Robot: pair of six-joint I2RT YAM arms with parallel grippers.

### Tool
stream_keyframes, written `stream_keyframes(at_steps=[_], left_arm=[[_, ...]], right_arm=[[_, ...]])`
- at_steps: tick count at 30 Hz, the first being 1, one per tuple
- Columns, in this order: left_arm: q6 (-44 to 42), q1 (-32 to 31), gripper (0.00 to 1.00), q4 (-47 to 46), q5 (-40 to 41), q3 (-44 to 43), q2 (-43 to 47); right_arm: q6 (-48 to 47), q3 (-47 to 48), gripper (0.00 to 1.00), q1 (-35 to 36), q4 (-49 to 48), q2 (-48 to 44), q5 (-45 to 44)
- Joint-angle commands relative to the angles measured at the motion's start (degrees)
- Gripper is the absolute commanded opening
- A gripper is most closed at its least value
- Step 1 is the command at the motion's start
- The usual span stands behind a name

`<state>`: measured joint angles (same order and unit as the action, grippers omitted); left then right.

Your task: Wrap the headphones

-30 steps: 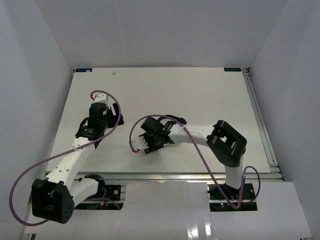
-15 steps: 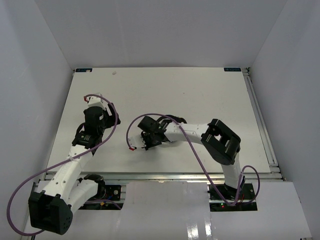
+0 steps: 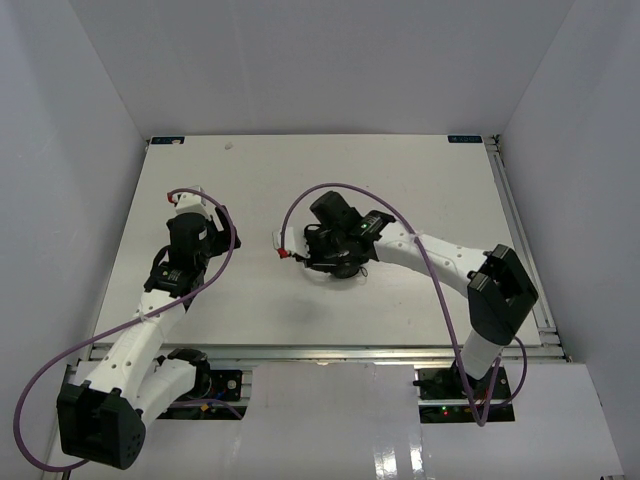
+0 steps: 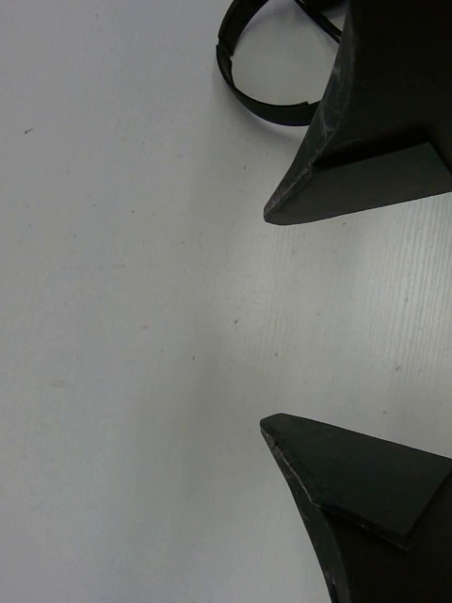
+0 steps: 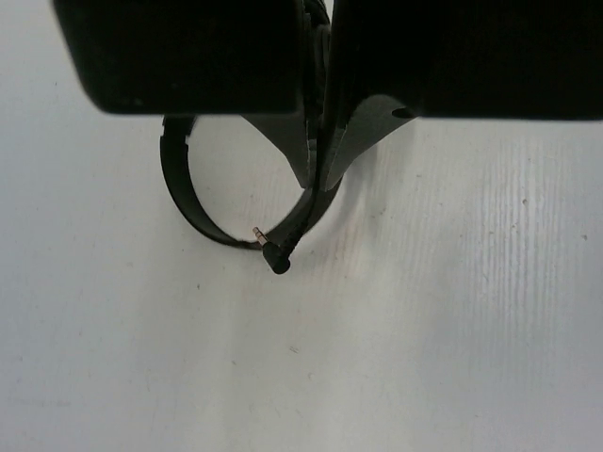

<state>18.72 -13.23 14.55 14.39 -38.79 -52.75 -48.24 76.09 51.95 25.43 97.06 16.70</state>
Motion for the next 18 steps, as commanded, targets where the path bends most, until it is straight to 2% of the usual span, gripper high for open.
stream_keyframes(at_steps=[1,7,14,18], left_arm=[[0.0,0.3,0.93,-0.8,-0.1,0.6,0.5],[0.0,0.3,0.93,-0.9,-0.8,0.7,0.2],[0.0,0.3,0.93,-0.9,-0.9,0.8,0.3],[0.0,0.3,0.93,-0.9,-1.0,0.8,0.1]], right_arm=[[6.5,-3.3,0.08,-3.0,-3.3,-1.1,2.3],[13.8,-6.0,0.08,-5.3,-5.9,0.5,-0.6],[17.4,-6.1,0.08,-7.2,-8.2,1.3,-3.4],[18.3,-5.3,0.13,-7.6,-8.4,2.0,-5.0]])
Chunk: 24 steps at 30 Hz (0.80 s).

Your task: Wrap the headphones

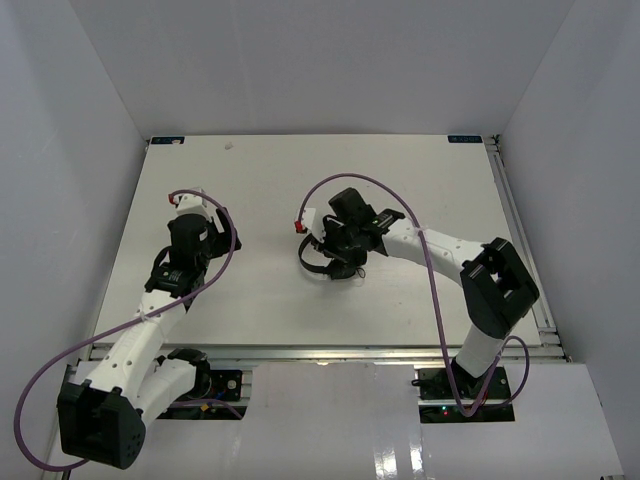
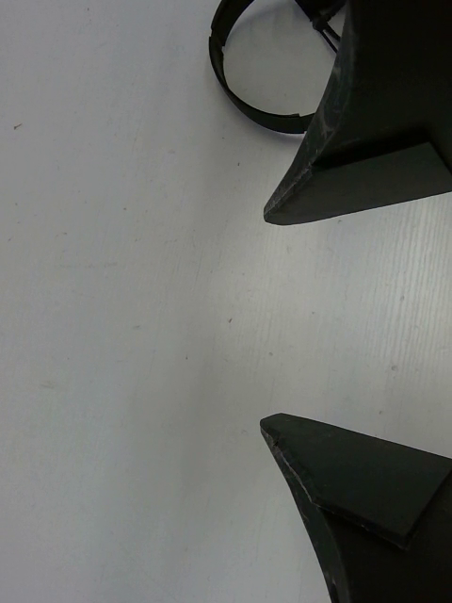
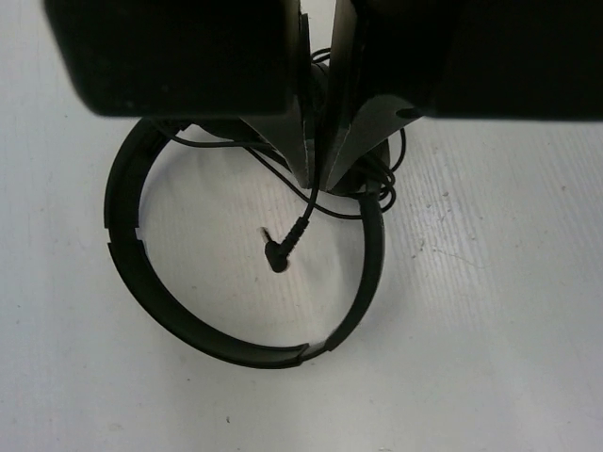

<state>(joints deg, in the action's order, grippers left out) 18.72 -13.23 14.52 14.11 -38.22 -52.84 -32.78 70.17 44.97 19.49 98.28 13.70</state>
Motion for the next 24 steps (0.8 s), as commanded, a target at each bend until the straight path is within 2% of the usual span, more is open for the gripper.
stream_keyframes(at_steps=[1,5,13,17,20,24], left_arm=[[0.0,0.3,0.93,-0.9,-0.7,0.2,0.2],[0.0,0.3,0.93,-0.9,-0.8,0.2,0.3],[-0.1,0.3,0.93,-0.9,-1.4,0.2,0.4],[-0.6,0.3,0.93,-1.4,-3.0,0.5,1.0],[-1.6,0.3,0.96,-2.1,-5.0,1.1,1.7],[-3.1,0.3,0.98,-3.7,-9.0,1.9,2.7]], right_arm=[[3.0,1.0,0.15,-0.7,-2.4,1.1,-2.1],[3.5,1.9,0.25,-0.9,-2.3,2.0,-2.5],[4.1,2.3,0.33,-1.6,-2.1,0.7,-1.1],[5.4,3.2,0.52,-3.4,-1.5,-1.6,3.0],[6.8,4.5,0.61,-5.1,-0.6,-3.7,7.4],[8.5,5.9,0.68,-8.1,-0.2,-6.1,14.3]])
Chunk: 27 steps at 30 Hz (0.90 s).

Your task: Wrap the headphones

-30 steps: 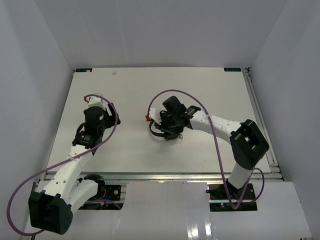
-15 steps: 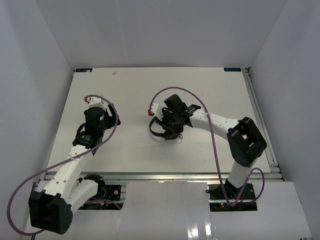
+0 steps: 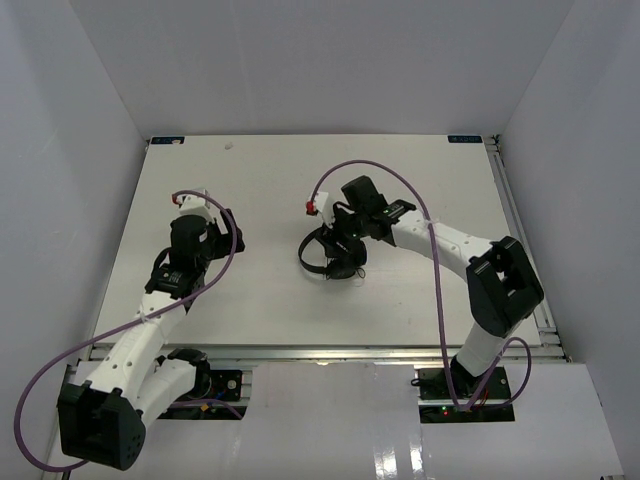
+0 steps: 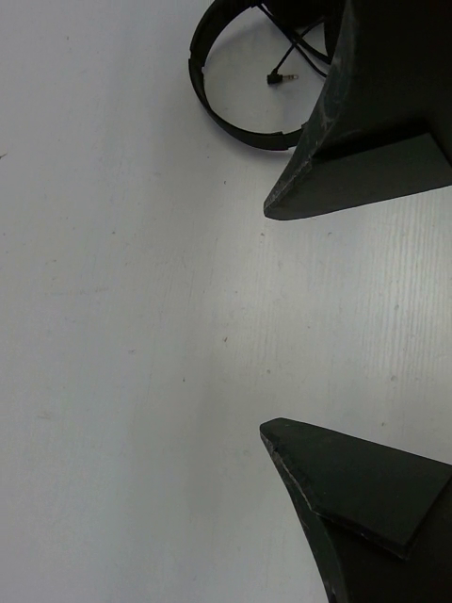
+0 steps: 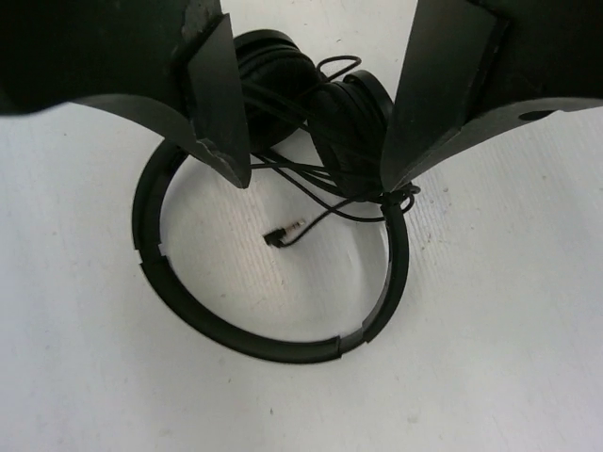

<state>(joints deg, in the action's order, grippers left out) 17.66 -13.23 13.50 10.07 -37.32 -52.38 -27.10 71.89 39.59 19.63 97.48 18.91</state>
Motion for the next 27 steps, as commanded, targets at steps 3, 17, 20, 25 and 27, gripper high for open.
stream_keyframes(at_steps=[3,17,20,25,27], left_arm=[[-2.9,0.3,0.98,-3.8,-7.9,1.7,3.3],[-5.1,0.1,0.98,-10.6,-27.1,4.9,10.5],[-5.2,-0.2,0.98,-11.0,-28.7,5.5,12.0],[-5.2,-0.7,0.98,-11.1,-28.6,6.0,13.7],[-5.2,-0.8,0.98,-10.9,-28.6,5.9,13.6]], right_arm=[[3.2,4.7,0.72,-5.9,-0.2,-7.0,12.7],[12.8,-12.7,0.90,-24.8,-6.1,-30.7,4.6],[16.6,-19.8,0.90,-27.0,-9.9,-39.1,-6.0],[20.2,-27.4,0.90,-28.7,-13.2,-48.2,-15.5],[22.2,-29.8,0.90,-29.1,-13.7,-49.4,-18.0]])
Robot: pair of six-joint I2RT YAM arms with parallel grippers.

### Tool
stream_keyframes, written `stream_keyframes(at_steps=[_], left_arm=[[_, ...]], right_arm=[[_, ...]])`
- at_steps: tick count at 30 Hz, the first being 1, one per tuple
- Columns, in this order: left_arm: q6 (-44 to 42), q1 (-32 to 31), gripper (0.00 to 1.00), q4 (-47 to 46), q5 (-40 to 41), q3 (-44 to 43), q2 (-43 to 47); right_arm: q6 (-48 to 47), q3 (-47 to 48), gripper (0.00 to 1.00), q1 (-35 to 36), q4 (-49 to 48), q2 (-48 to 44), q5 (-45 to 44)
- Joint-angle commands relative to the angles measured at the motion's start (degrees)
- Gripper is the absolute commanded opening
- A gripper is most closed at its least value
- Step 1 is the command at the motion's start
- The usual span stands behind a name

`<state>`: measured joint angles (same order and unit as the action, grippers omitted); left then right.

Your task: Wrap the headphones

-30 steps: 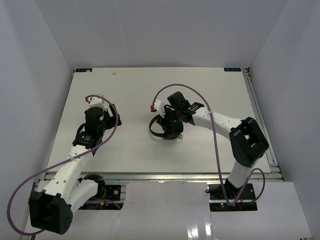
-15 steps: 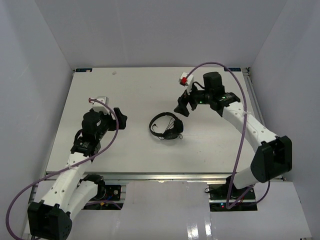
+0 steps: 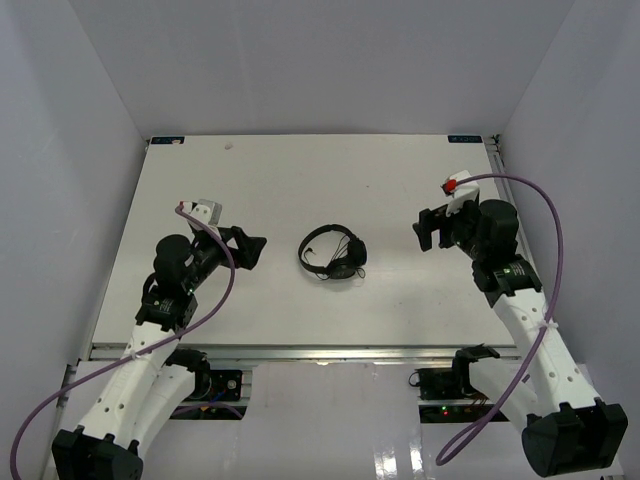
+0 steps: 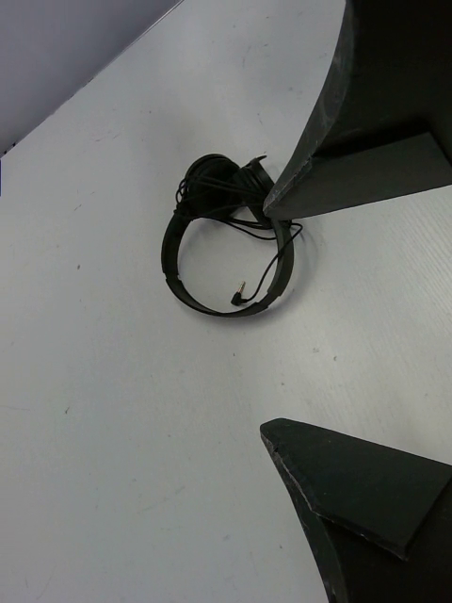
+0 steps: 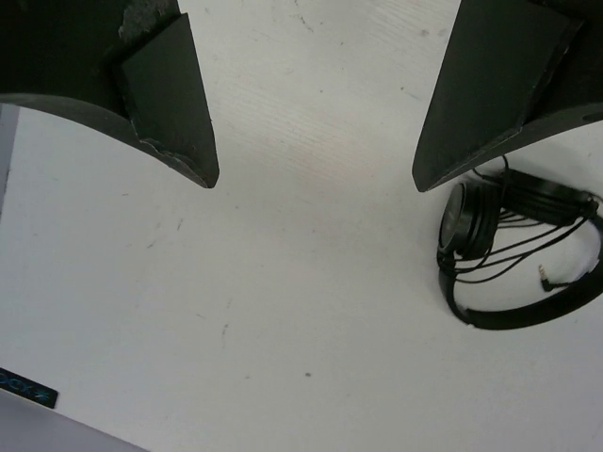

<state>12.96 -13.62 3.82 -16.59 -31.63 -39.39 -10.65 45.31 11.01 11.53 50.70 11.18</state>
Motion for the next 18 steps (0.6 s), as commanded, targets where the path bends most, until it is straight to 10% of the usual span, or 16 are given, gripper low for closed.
stream_keyframes(at_steps=[1,18], left_arm=[[-0.6,-0.5,0.98,-1.2,-1.7,0.2,0.6],[-1.1,-1.3,0.98,-0.1,-0.5,-0.2,0.1]], right_arm=[[6.0,-4.3,0.90,-0.8,-6.0,-3.1,-11.9],[9.4,-12.3,0.90,-3.3,-8.6,-6.8,-12.5]])
